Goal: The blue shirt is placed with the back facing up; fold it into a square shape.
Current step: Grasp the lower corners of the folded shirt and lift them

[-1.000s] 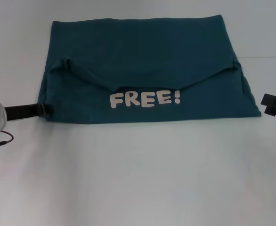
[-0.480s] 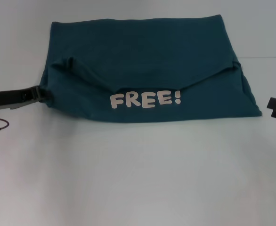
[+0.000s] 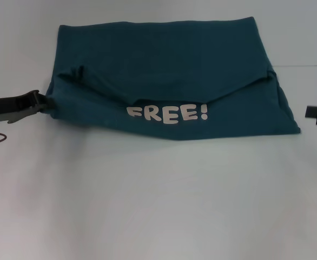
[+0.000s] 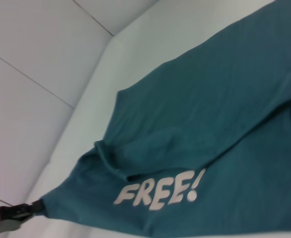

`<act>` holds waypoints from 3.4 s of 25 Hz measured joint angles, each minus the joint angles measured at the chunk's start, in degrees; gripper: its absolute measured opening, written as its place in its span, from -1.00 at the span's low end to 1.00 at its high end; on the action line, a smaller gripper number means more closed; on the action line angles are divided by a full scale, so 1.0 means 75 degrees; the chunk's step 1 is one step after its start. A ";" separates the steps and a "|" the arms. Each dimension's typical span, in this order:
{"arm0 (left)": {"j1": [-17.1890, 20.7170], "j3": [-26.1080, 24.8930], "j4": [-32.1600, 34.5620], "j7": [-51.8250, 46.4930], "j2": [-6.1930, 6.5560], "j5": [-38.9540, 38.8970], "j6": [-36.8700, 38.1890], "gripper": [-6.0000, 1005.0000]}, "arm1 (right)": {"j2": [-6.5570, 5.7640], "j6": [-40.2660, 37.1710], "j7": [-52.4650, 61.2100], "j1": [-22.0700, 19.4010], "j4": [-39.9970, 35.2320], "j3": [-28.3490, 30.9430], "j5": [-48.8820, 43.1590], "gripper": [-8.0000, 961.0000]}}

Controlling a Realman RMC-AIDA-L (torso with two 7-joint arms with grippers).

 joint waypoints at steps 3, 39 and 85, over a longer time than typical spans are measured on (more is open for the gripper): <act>-0.0002 -0.0008 -0.0009 -0.0086 0.0005 0.0006 0.0000 -0.93 | -0.0007 0.0159 0.0259 0.0290 -0.0266 -0.0004 -0.0321 0.48; -0.0051 0.0070 -0.0270 -0.0096 -0.0119 0.0000 -0.0376 -0.93 | 0.0681 0.4554 0.1684 0.1950 0.0857 -0.1706 -0.3340 0.47; -0.0001 0.0058 -0.0059 -0.0104 -0.0100 0.0053 0.0291 -0.93 | 0.0733 0.4210 0.1995 0.1797 0.0588 -0.1891 -0.3316 -0.89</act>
